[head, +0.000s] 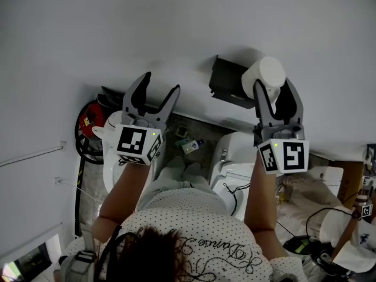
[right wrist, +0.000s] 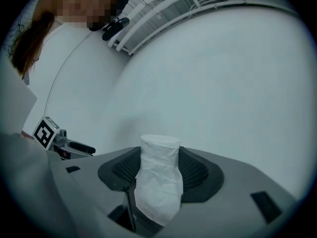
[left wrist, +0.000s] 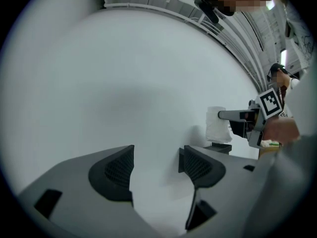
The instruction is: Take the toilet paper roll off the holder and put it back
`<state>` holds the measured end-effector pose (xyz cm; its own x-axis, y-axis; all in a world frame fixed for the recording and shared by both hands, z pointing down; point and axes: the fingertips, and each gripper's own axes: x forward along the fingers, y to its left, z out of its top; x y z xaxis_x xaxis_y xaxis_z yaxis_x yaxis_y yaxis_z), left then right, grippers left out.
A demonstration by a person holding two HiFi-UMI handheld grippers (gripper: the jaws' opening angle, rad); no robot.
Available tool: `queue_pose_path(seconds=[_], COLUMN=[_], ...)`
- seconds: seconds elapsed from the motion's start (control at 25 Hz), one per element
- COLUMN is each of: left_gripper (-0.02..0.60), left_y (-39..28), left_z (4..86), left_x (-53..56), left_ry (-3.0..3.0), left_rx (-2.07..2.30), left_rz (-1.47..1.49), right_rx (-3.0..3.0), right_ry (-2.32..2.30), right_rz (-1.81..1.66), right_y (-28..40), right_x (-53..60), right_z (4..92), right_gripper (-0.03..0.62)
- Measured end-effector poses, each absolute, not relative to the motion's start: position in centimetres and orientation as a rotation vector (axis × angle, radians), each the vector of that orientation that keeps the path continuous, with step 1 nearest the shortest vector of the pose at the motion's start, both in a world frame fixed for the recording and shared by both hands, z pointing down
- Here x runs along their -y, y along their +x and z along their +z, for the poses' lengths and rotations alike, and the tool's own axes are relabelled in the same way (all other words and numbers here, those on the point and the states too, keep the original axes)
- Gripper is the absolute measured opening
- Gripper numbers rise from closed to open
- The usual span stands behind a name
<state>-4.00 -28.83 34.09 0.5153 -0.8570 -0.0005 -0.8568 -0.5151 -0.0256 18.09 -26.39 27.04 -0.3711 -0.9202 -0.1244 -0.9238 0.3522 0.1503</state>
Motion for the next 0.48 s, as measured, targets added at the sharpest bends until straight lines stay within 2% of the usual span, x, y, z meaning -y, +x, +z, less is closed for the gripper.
queue_pose_path(seconds=[0.48], left_gripper=[0.314], left_y=[-4.0], left_z=[33.0], left_x=[28.7], left_ry=[-2.684], left_rx=[-1.543], left_rz=[0.024], right_rx=[-2.558], right_ry=[-1.735], right_rz=[0.335], right_y=[18.7], right_x=[22.3], right_z=[25.6], right_gripper=[0.247])
